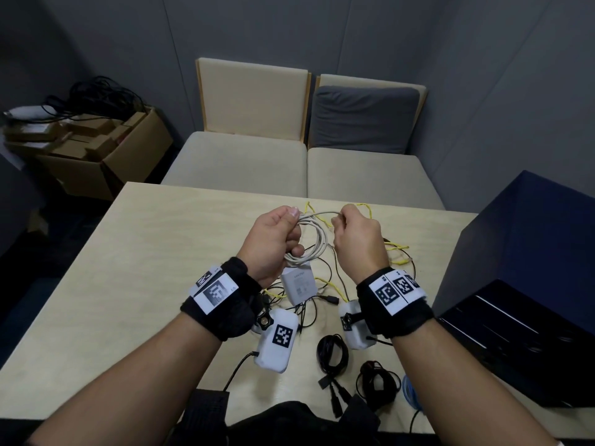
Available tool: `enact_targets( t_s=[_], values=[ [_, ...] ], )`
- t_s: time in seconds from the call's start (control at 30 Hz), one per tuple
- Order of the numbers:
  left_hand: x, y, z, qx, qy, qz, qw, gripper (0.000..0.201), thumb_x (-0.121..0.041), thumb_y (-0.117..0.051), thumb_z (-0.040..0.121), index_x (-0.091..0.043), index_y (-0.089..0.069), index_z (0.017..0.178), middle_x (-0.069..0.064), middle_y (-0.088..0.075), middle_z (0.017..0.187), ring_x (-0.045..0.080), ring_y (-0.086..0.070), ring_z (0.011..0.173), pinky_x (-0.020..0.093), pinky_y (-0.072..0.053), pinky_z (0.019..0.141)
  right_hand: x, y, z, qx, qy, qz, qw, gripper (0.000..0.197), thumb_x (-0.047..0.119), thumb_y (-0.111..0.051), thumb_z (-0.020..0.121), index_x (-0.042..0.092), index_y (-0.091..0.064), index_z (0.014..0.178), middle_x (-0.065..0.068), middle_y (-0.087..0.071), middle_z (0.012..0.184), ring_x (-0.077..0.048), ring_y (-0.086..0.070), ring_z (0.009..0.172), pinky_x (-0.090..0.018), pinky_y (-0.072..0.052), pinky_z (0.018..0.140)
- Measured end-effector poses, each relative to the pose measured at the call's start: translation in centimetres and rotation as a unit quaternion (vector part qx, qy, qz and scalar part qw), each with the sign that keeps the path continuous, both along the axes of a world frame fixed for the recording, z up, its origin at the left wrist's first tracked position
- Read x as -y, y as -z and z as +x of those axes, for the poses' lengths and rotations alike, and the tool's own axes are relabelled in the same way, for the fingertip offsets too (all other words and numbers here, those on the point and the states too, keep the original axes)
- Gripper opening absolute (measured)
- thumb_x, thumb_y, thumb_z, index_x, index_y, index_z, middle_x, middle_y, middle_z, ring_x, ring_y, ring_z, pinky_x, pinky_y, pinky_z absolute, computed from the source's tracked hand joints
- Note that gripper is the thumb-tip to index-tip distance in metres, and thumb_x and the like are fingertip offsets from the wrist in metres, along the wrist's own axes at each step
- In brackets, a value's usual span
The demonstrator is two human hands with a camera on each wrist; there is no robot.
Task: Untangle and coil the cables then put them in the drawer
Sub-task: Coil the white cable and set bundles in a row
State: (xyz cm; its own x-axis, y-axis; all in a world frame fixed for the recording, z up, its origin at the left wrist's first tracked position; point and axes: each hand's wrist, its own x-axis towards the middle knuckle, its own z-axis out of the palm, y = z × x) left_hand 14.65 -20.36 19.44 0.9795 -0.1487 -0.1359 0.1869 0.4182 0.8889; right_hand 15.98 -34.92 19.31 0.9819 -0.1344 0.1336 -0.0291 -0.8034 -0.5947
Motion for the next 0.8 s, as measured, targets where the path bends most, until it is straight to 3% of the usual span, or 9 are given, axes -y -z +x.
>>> enact_targets(
  t_s=[0.07, 0.17, 0.3, 0.47, 0.57, 0.67, 0.73, 0.8],
  values=[
    [0.1, -0.1, 0.1, 0.002, 0.002, 0.000, 1.000, 0.025, -0.014, -0.038, 0.102, -0.011, -0.044, 0.078, -0.007, -0.029, 0.052, 0.005, -0.023, 0.043, 0.017, -0.033, 0.042, -0.3, -0.2, 0.5, 0.003, 0.018, 0.034, 0.999, 0.017, 0.026, -0.045, 0.100, 0.010, -0.050, 0.094, -0.008, -0.053, 0.069, -0.031, -0.052, 0.066, -0.033, -0.044, 0.059],
    [0.2, 0.0, 0.0, 0.005, 0.011, 0.007, 1.000, 0.025, -0.014, -0.038, 0.102, -0.011, -0.044, 0.078, -0.005, -0.029, 0.055, 0.007, -0.022, 0.045, 0.017, -0.033, 0.043, -0.5, -0.5, 1.0, 0.010, 0.035, 0.020, 0.999, 0.018, 0.025, -0.046, 0.099, 0.008, -0.049, 0.095, -0.013, -0.055, 0.078, -0.034, -0.053, 0.071, -0.037, -0.048, 0.062],
    [0.3, 0.2, 0.1, 0.007, 0.005, 0.009, 1.000, 0.025, -0.014, -0.039, 0.102, -0.012, -0.044, 0.078, -0.006, -0.029, 0.054, 0.007, -0.022, 0.046, 0.018, -0.034, 0.044, -0.6, -0.4, 1.3, 0.012, 0.034, 0.044, 0.998, 0.018, 0.023, -0.049, 0.098, 0.008, -0.050, 0.090, -0.009, -0.053, 0.076, -0.029, -0.050, 0.067, -0.030, -0.038, 0.058],
    [0.0, 0.3, 0.4, 0.012, -0.005, 0.008, 1.000, 0.028, -0.013, -0.038, 0.102, -0.012, -0.046, 0.075, -0.008, -0.032, 0.051, 0.005, -0.024, 0.044, 0.017, -0.033, 0.043, -0.7, -0.1, 1.3, -0.013, 0.042, 0.157, 0.987, 0.026, 0.021, -0.056, 0.094, 0.012, -0.046, 0.071, -0.010, -0.061, 0.066, -0.029, -0.062, 0.054, -0.040, -0.053, 0.048],
    [0.4, 0.4, 0.2, 0.015, 0.009, 0.018, 1.000, 0.026, -0.012, -0.039, 0.102, -0.011, -0.046, 0.077, -0.006, -0.031, 0.053, 0.006, -0.025, 0.044, 0.017, -0.034, 0.043, -0.5, -0.2, 1.6, -0.001, 0.054, 0.059, 0.997, 0.019, 0.022, -0.050, 0.097, 0.009, -0.049, 0.082, -0.013, -0.058, 0.076, -0.034, -0.056, 0.067, -0.032, -0.044, 0.056],
    [0.8, 0.6, 0.0, 0.014, 0.032, 0.027, 0.999, 0.024, -0.013, -0.039, 0.102, -0.009, -0.045, 0.078, -0.007, -0.032, 0.052, 0.005, -0.026, 0.042, 0.017, -0.033, 0.041, -0.2, 0.3, 2.0, 0.001, 0.055, 0.026, 0.998, 0.018, 0.024, -0.046, 0.097, 0.011, -0.046, 0.084, -0.017, -0.059, 0.079, -0.036, -0.056, 0.070, -0.039, -0.050, 0.061],
    [0.8, 0.6, 0.2, 0.015, 0.027, 0.033, 0.999, 0.025, -0.013, -0.038, 0.102, -0.010, -0.044, 0.078, -0.007, -0.032, 0.051, 0.004, -0.026, 0.041, 0.016, -0.033, 0.041, -0.1, 0.5, 2.0, 0.001, 0.059, 0.072, 0.996, 0.021, 0.024, -0.049, 0.095, 0.011, -0.044, 0.078, -0.017, -0.061, 0.075, -0.035, -0.060, 0.062, -0.044, -0.055, 0.055],
    [0.5, 0.7, 0.4, 0.015, 0.012, 0.042, 0.999, 0.025, -0.012, -0.038, 0.102, -0.010, -0.045, 0.077, -0.008, -0.032, 0.050, 0.004, -0.027, 0.041, 0.016, -0.033, 0.041, -0.2, 0.6, 1.9, -0.008, 0.059, 0.153, 0.986, 0.026, 0.019, -0.054, 0.093, 0.011, -0.042, 0.070, -0.016, -0.063, 0.068, -0.029, -0.060, 0.048, -0.041, -0.053, 0.041]
  ],
)
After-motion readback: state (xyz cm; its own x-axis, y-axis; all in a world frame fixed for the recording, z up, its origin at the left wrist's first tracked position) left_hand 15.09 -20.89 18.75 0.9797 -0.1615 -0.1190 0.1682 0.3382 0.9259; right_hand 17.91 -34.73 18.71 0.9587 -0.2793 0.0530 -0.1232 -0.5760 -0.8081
